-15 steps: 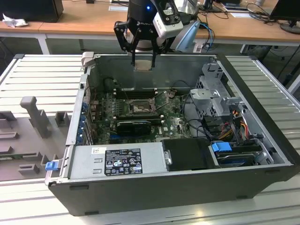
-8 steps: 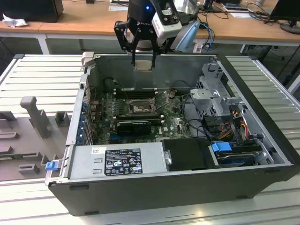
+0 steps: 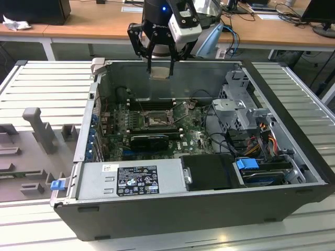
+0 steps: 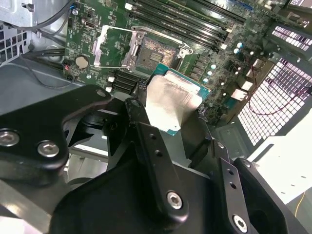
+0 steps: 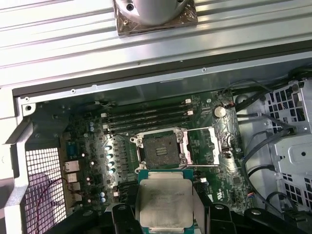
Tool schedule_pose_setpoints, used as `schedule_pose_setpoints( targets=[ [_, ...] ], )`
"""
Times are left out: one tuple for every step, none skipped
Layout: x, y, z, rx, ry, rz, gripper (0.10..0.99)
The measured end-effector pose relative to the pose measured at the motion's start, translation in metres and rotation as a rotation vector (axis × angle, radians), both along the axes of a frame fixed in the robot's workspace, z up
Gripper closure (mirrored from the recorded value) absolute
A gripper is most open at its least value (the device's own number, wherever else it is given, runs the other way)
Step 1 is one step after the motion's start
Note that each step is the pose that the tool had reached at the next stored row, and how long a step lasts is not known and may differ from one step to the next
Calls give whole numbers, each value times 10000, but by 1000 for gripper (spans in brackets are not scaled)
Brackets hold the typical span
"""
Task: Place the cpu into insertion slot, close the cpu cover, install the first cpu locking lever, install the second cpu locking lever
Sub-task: 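Place the cpu into insertion slot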
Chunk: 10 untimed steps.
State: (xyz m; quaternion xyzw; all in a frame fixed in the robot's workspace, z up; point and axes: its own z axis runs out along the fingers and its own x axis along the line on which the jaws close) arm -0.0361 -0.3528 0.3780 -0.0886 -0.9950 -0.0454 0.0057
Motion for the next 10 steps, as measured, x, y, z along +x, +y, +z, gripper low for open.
schedule_pose_setpoints(
  targets=[
    [0,0,0,0,0,-32,561],
    [0,0,0,0,0,-58,561],
    [0,0,0,0,0,-104,561],
    [0,0,0,0,0,-152,561],
    [0,0,0,0,0,-174,561],
    [0,0,0,-1,0,-198,561],
    [0,0,0,0,0,-226,561],
    [0,0,0,-1,0,-249,561],
    [0,0,0,-1,1,-274,561],
    [0,0,0,0,0,-298,561]
  ],
)
